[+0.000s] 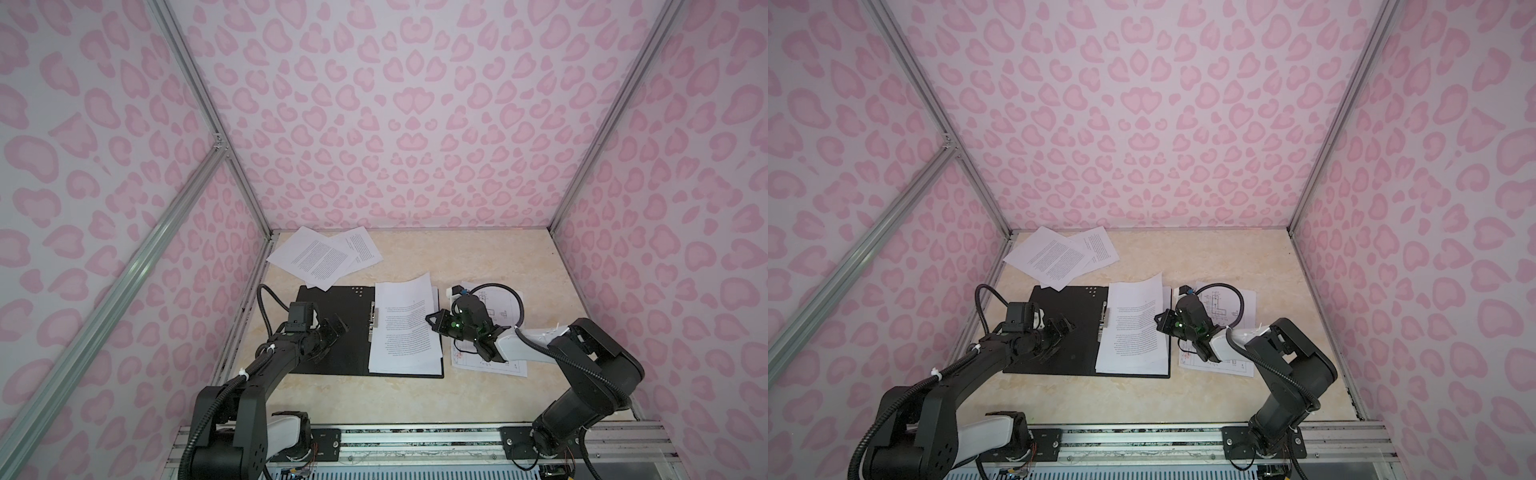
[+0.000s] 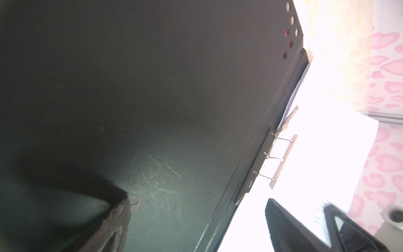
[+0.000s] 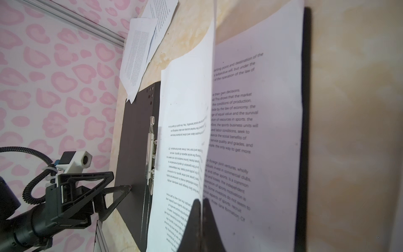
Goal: Put the files into the folder
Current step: 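Lower the printed sheet onto the clipped papers and open the right gripper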
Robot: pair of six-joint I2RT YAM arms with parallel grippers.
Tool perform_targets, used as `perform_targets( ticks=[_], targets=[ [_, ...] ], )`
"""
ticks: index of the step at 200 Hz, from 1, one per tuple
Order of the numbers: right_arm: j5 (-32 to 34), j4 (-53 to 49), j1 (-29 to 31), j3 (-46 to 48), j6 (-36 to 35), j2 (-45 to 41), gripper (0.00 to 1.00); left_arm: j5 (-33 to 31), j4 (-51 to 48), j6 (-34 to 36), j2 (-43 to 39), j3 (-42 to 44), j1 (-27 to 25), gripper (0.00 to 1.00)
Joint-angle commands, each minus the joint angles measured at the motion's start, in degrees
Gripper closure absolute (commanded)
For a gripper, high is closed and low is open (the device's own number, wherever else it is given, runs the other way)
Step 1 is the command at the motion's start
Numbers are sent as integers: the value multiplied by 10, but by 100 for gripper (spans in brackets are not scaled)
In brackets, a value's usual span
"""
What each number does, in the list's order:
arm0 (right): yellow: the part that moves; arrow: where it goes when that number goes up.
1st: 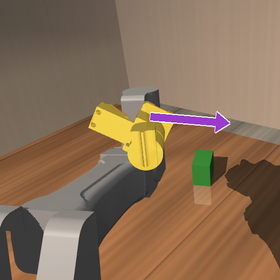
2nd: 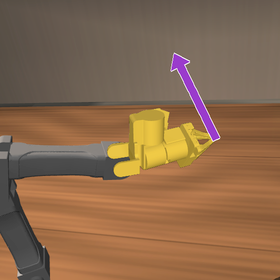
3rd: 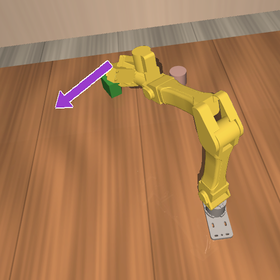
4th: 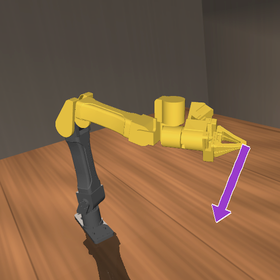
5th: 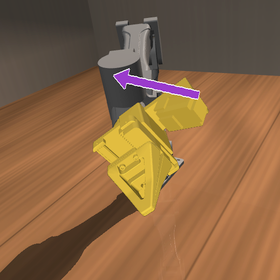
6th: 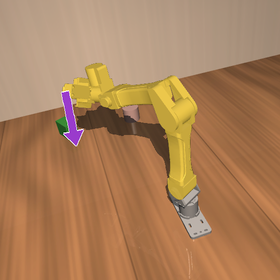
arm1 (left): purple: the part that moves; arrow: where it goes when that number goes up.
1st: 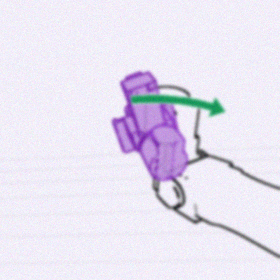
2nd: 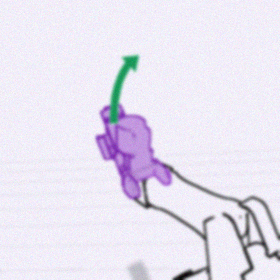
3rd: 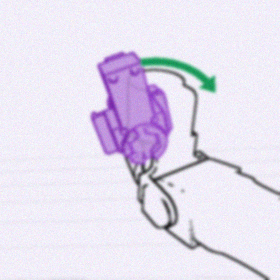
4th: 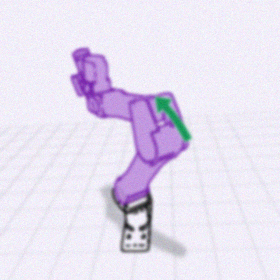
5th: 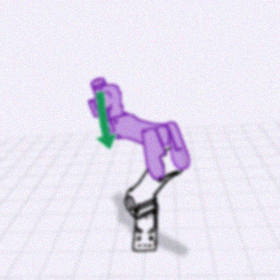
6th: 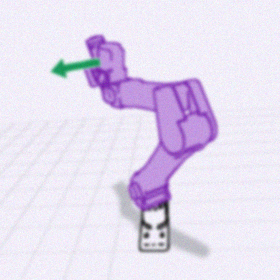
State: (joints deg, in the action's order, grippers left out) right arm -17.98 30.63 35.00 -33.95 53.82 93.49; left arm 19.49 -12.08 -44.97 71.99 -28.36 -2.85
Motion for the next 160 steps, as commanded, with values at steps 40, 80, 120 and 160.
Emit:
perform_targets(
  ticks=[40,80,120,160],
  targets=[
    [52,22,28,5,42,13,100,-28,-59,-6,7,16,-1,2],
    [60,25,40,6,51,16,100,-29,-60,-7,2,19,-1,2],
    [82,9,43,18,56,-7,100,-34,-61,-11,-2,22,-1,2],
    [99,-16,51,21,51,-25,97,-35,-62,-12,0,17,-1,2]
  ],
)
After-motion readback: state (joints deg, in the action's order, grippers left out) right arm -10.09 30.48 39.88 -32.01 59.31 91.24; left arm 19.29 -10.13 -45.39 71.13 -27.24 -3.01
